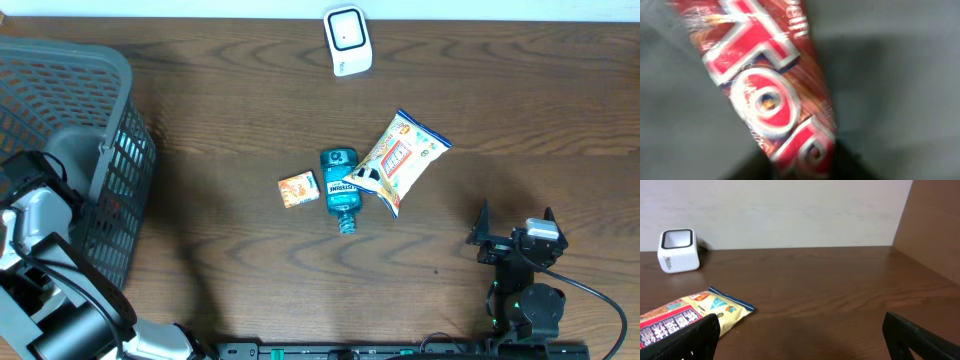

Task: Scan the item barcode
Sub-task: 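Grasp the red chocolate bar inside the basket with the left gripper, then carry the red chocolate bar to the table and release it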

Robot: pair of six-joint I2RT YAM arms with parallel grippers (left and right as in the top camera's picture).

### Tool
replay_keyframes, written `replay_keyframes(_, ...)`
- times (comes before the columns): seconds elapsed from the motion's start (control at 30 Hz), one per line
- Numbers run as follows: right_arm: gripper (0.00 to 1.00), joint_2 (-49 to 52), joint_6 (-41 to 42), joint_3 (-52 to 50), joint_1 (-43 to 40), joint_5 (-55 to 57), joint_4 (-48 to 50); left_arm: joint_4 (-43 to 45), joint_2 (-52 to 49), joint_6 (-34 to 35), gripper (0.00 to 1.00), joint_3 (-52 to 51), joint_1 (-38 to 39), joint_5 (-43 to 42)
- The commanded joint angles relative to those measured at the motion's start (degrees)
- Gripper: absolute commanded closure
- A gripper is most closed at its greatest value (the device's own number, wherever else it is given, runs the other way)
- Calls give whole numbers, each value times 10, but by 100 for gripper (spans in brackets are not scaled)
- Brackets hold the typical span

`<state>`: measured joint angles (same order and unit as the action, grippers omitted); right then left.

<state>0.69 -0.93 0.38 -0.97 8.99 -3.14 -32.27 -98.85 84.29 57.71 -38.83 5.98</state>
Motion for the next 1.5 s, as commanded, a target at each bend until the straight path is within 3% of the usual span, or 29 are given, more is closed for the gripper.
replay_keyframes(0.0,1,-3,-9,-1,3,5,-1,-1,-56,11,92,-46,0,-23)
replay_keyframes(0.17,1,-3,-9,-1,3,5,-1,-1,-56,-9,93,-45,0,-23)
replay_keyframes(0.47,1,-3,-9,-1,3,5,-1,2,6,-160,93,22,0,-61)
replay_keyframes(0.67,1,-3,-9,-1,3,5,-1,2,150,-205,93,86,0,-113)
replay_keyframes(0.97,1,-3,-9,-1,3,5,-1,15,410,-194,93,140,10,-161)
replay_keyframes(1.07,1,-3,-9,-1,3,5,-1,38,463,-189,93,140,48,-210)
replay_keyframes(1.23,1,-3,-9,-1,3,5,-1,70,487,-209,93,140,184,-233)
replay_keyframes(1.47,1,-3,-9,-1,3,5,-1,72,404,-334,93,140,414,-198)
